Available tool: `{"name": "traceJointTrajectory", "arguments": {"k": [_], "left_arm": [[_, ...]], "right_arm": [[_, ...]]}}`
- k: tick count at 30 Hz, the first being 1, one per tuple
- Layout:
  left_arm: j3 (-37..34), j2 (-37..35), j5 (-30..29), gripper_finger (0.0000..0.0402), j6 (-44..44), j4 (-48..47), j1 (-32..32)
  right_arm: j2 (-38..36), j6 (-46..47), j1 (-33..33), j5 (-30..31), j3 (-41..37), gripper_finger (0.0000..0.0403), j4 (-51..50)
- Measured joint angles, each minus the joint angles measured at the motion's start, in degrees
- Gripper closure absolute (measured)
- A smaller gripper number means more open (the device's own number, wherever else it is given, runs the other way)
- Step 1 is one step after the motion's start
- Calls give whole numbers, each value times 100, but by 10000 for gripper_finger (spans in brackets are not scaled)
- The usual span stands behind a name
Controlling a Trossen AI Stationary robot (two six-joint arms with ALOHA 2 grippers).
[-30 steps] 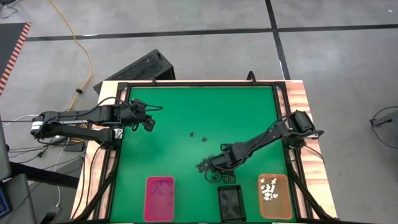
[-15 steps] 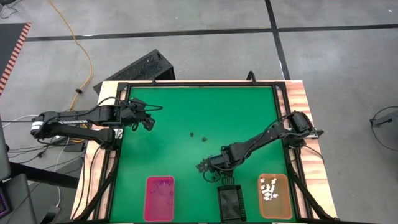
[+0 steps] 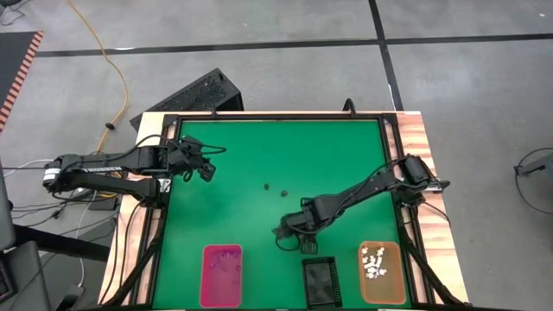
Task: Sort Halloween decoration
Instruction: Put the violet witch hat toy into the red organizing bin
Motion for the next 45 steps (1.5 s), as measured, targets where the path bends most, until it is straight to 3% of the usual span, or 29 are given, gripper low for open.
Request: {"name": "traceJointTrajectory", "arguments": {"k": [8, 11, 16, 22, 26, 37, 45], "left_arm": [[0, 0, 0, 183, -60, 0, 0], [0, 2, 4, 183, -104, -2, 0], [0, 1, 17, 183, -155, 0, 1], [0, 0, 59, 183, -155, 0, 0], [0, 1, 47, 183, -155, 4, 1], [0, 2, 6, 183, -155, 2, 2], [0, 2, -40, 183, -144, 2, 2]], "right_arm": [[-13, -30, 8, 458, 1003, 388, 104], [-20, 374, 5, 624, 1037, 374, -351], [-32, 1203, -62, 50, 755, 299, -1330], [-85, 1518, -59, -484, -31, 204, -1073], [-87, 1548, 12, -491, -370, 180, -703], [-95, 1262, -72, -214, -680, 230, -262], [-116, 1154, -69, -278, -796, 321, -108]]}}
